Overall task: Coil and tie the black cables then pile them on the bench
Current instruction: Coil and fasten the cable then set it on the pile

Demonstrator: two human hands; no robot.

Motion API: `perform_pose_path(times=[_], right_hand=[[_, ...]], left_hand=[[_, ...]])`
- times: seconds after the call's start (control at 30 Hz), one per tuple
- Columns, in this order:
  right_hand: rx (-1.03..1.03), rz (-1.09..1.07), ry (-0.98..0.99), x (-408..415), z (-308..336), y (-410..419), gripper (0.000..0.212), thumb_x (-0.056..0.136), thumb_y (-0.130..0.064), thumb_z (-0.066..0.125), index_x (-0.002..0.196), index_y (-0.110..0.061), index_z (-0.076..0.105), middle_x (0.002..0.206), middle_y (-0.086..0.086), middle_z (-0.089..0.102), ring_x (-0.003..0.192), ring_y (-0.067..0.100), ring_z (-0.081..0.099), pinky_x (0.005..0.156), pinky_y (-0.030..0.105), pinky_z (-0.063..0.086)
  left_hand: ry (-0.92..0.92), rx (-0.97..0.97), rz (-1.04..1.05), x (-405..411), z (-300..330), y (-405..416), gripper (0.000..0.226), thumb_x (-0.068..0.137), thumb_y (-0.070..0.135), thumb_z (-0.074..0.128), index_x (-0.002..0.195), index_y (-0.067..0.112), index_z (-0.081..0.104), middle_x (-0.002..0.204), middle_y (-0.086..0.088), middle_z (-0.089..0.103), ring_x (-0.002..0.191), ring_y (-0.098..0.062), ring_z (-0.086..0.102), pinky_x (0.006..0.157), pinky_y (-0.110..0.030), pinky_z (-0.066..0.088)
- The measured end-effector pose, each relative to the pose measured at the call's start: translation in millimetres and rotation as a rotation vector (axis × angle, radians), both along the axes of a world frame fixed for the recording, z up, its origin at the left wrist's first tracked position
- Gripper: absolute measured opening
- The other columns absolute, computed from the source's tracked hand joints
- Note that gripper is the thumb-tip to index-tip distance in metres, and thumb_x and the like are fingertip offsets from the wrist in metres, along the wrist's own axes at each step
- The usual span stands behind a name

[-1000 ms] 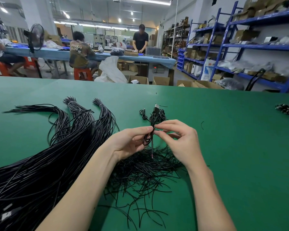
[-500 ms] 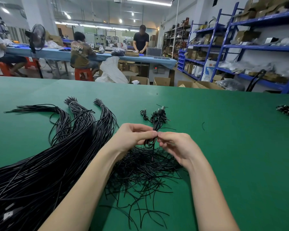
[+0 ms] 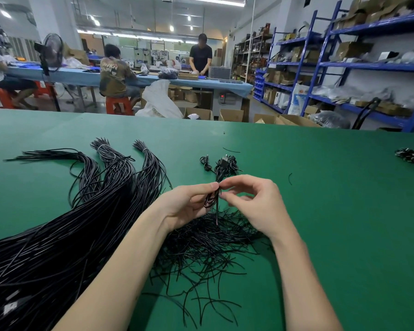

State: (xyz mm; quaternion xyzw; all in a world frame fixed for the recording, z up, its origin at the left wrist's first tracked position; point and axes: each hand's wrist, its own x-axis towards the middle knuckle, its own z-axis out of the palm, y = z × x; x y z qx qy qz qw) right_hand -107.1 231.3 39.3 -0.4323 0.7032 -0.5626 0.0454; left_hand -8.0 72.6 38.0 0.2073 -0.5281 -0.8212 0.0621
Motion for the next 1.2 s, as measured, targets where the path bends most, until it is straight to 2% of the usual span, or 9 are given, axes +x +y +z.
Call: perform_pose_path(times=[0.23, 0.37, 0.5, 0.57, 0.67, 0.73, 0.97, 1.07, 1.2], right_hand=[[-0.129, -0.064, -0.028, 3, -3, -8, 0.008, 0.087, -0.019, 0.081, 0.088, -0.028, 0.08, 0.081, -0.008, 0.077, 0.069, 0.015, 0.073, 0.065, 0.034, 0.063], [-0.136, -0.07, -0.079, 4, -4, -11, 0.008, 0.086, -0.021, 0.083, 0.084, -0.028, 0.079, 0.076, -0.006, 0.076, 0.066, 0.011, 0.07, 0.058, 0.023, 0.057], [-0.099, -0.112, -0.165, 4, -9, -14, 0.008, 0.09, -0.018, 0.078, 0.084, -0.023, 0.078, 0.067, -0.004, 0.072, 0.054, 0.007, 0.062, 0.055, 0.017, 0.051], [-0.098, -0.09, -0.402, 6, -10, -17, 0.009, 0.093, -0.014, 0.074, 0.085, -0.015, 0.077, 0.066, 0.0, 0.069, 0.052, 0.007, 0.059, 0.053, 0.018, 0.05], [-0.271, 0.066, -1.148, 6, -10, -19, 0.008, 0.091, -0.002, 0.07, 0.084, 0.0, 0.072, 0.067, 0.005, 0.065, 0.05, 0.006, 0.058, 0.044, 0.012, 0.046], [-0.341, 0.14, -1.371, 6, -12, -19, 0.007, 0.088, -0.003, 0.072, 0.082, 0.001, 0.071, 0.068, 0.006, 0.065, 0.051, 0.006, 0.058, 0.041, 0.01, 0.045], [-0.085, 0.057, -0.386, -2, -9, -3, 0.021, 0.097, -0.003, 0.065, 0.105, -0.021, 0.075, 0.103, -0.002, 0.076, 0.068, 0.012, 0.069, 0.059, 0.023, 0.055], [-0.004, 0.064, -0.156, -6, -5, 9, 0.029, 0.096, -0.002, 0.067, 0.102, -0.029, 0.077, 0.099, -0.009, 0.078, 0.07, 0.011, 0.069, 0.063, 0.024, 0.056], [0.019, -0.045, 0.062, -5, 1, 11, 0.018, 0.083, -0.025, 0.085, 0.09, -0.04, 0.079, 0.085, -0.018, 0.076, 0.066, 0.008, 0.067, 0.062, 0.018, 0.05]], left_hand=[[0.07, -0.055, -0.009, 1, 4, 0, 0.02, 0.063, 0.021, 0.082, 0.081, 0.015, 0.083, 0.082, -0.003, 0.074, 0.068, -0.009, 0.065, 0.061, -0.017, 0.055], [0.128, -0.095, 0.033, 1, 2, 0, 0.033, 0.07, 0.015, 0.079, 0.101, 0.004, 0.078, 0.097, -0.011, 0.074, 0.078, -0.013, 0.066, 0.073, -0.021, 0.056], [0.153, -0.144, 0.071, 0, -1, 2, 0.037, 0.072, 0.014, 0.079, 0.106, 0.001, 0.073, 0.088, -0.005, 0.076, 0.073, -0.008, 0.069, 0.068, -0.016, 0.055], [0.139, -0.289, 0.129, -1, -3, 5, 0.026, 0.076, 0.017, 0.082, 0.1, 0.01, 0.075, 0.085, 0.001, 0.077, 0.076, -0.003, 0.07, 0.064, -0.011, 0.05], [0.125, -0.501, 0.187, -4, -5, 5, 0.015, 0.078, 0.024, 0.084, 0.091, 0.02, 0.078, 0.082, 0.005, 0.077, 0.075, 0.002, 0.068, 0.06, -0.008, 0.046], [0.12, -0.502, 0.189, -4, -5, 4, 0.011, 0.077, 0.023, 0.085, 0.087, 0.019, 0.08, 0.085, 0.0, 0.078, 0.076, -0.003, 0.069, 0.063, -0.012, 0.049], [0.014, -0.07, 0.074, -1, 2, 4, 0.022, 0.065, 0.021, 0.082, 0.084, 0.01, 0.078, 0.082, -0.004, 0.075, 0.066, -0.01, 0.064, 0.064, -0.022, 0.052], [0.022, 0.081, 0.045, 1, 7, 5, 0.005, 0.064, 0.012, 0.08, 0.069, 0.009, 0.08, 0.078, -0.006, 0.074, 0.06, -0.01, 0.066, 0.053, -0.019, 0.054], [-0.005, 0.116, -0.028, 4, 8, 6, 0.005, 0.065, 0.009, 0.079, 0.07, 0.009, 0.08, 0.078, -0.008, 0.073, 0.061, -0.011, 0.065, 0.051, -0.019, 0.054]])
